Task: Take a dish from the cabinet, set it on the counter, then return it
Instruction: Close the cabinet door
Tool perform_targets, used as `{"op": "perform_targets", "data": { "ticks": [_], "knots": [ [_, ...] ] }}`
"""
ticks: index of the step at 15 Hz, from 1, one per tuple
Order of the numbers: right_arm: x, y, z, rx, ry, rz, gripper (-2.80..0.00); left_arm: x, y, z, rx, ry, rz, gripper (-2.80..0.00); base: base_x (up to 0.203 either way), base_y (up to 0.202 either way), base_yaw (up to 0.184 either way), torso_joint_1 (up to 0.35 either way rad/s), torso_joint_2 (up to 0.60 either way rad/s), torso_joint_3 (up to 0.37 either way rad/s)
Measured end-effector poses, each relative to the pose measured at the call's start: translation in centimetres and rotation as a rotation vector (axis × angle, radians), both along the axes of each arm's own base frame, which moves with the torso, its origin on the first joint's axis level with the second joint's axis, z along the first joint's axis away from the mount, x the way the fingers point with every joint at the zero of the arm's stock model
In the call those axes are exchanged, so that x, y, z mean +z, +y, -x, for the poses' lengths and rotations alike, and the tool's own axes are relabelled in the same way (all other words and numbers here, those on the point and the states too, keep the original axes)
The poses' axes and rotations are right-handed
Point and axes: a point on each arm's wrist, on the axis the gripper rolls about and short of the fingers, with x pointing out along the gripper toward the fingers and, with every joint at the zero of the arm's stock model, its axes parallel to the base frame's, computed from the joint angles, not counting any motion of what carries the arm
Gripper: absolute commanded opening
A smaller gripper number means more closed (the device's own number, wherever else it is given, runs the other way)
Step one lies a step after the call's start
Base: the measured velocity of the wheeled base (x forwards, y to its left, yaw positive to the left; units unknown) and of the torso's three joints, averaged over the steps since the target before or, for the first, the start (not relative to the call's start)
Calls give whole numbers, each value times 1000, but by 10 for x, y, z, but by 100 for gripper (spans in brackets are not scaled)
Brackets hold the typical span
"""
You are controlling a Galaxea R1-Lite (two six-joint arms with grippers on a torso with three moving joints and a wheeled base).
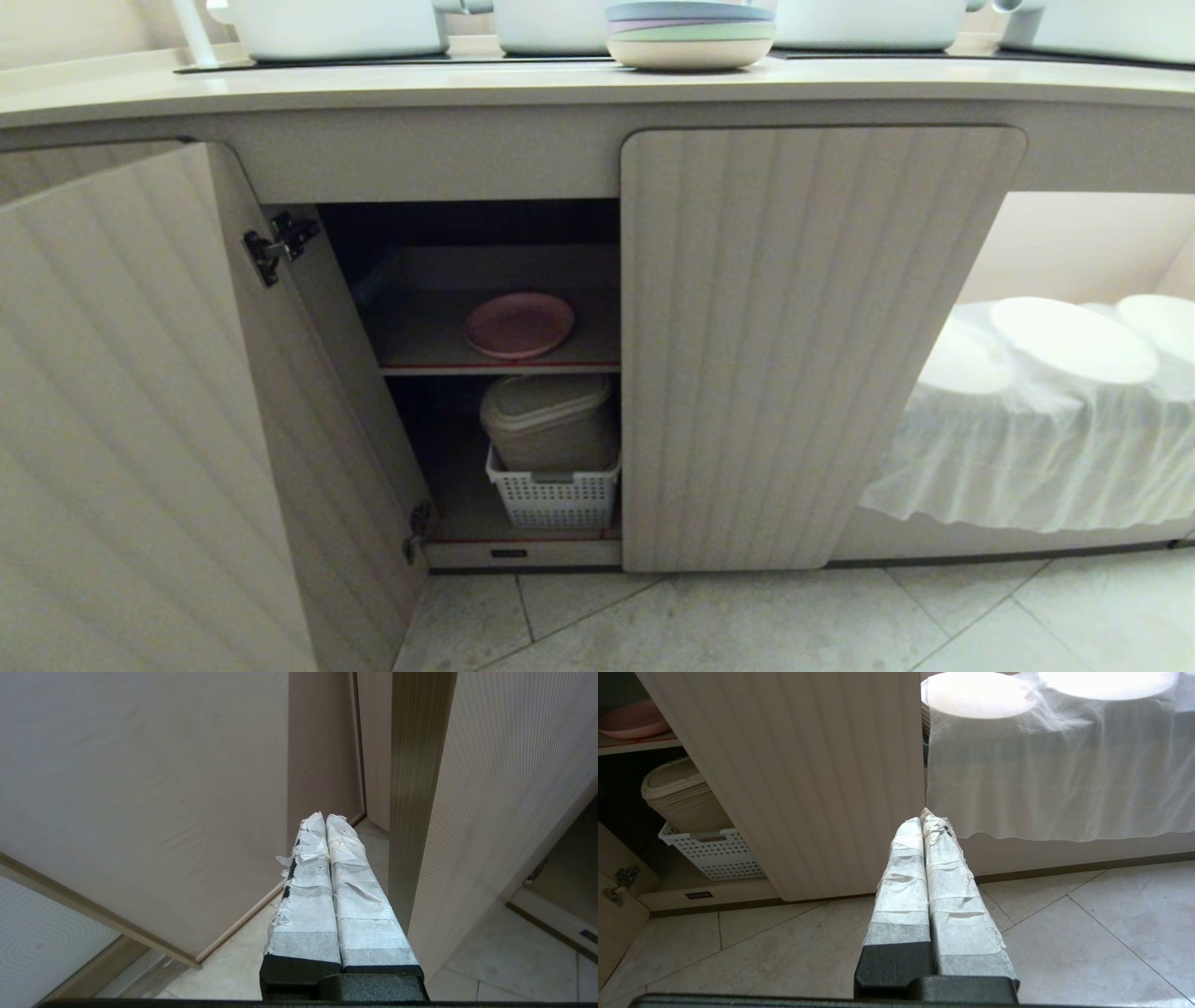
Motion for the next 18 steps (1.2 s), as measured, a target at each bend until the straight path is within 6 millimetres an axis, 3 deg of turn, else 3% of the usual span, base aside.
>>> {"op": "perform_targets", "data": {
  "ticks": [4, 18],
  "knots": [
    [0, 0, 0, 0, 0, 0, -280, 12, 4, -4, -6, -26, 9, -280, 0, 0, 0, 0, 0, 0],
    [0, 0, 0, 0, 0, 0, -280, 14, -4, -9, -240, -121, 166, -280, 0, 0, 0, 0, 0, 0]
  ]
}}
